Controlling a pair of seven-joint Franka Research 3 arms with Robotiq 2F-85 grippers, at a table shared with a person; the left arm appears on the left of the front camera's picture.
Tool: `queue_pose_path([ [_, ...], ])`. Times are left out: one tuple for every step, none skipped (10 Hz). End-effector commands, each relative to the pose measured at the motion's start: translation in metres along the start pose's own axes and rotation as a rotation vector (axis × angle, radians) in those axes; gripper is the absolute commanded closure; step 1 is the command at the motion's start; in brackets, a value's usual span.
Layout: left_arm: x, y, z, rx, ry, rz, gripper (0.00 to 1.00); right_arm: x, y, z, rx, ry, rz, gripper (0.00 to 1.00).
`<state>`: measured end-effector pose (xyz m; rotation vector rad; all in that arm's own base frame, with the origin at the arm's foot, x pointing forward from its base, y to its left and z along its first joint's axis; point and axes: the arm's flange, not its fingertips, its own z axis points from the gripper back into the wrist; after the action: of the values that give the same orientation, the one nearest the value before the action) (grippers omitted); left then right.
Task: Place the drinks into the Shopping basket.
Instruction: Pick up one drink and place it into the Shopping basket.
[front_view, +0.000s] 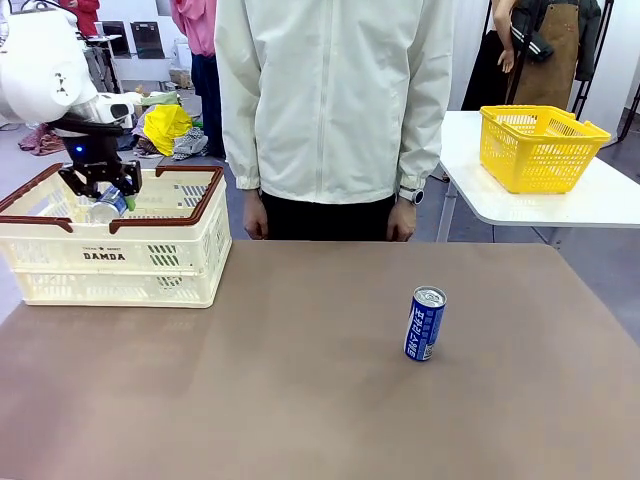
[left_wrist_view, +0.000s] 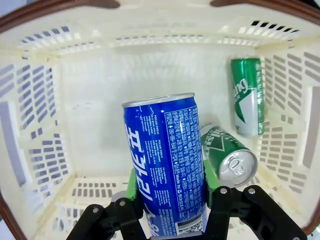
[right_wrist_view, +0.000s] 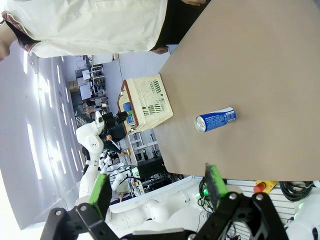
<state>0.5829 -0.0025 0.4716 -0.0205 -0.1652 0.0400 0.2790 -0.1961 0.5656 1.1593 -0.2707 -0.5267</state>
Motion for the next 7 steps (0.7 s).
queue_pose_path([
  [-0.008, 0.006, -0.014, 0.021, -0.003, 0.012, 1.0, 0.0, 0.003, 0.0, 0.008, 0.003, -0.012, 0.0],
  [-0.009, 0.006, -0.024, 0.016, 0.007, 0.005, 1.0, 0.0, 0.003, 0.0, 0.008, 0.003, -0.012, 0.0],
  [-0.01, 0.006, -0.033, 0.015, 0.02, 0.009, 1.0, 0.0, 0.003, 0.0, 0.008, 0.003, -0.012, 0.0],
  [-0.009, 0.004, -0.039, 0.023, 0.029, 0.0, 1.0, 0.0, 0.003, 0.0, 0.008, 0.003, -0.012, 0.0],
  [-0.007, 0.003, -0.043, 0.024, 0.037, -0.003, 1.0, 0.0, 0.003, 0.0, 0.008, 0.003, -0.012, 0.0],
  [-0.006, 0.002, -0.047, 0.023, 0.045, -0.003, 1.0, 0.0, 0.003, 0.0, 0.008, 0.003, -0.012, 0.0],
  [-0.003, 0.002, -0.051, 0.04, 0.059, -0.003, 1.0, 0.0, 0.003, 0.0, 0.008, 0.003, -0.012, 0.0],
])
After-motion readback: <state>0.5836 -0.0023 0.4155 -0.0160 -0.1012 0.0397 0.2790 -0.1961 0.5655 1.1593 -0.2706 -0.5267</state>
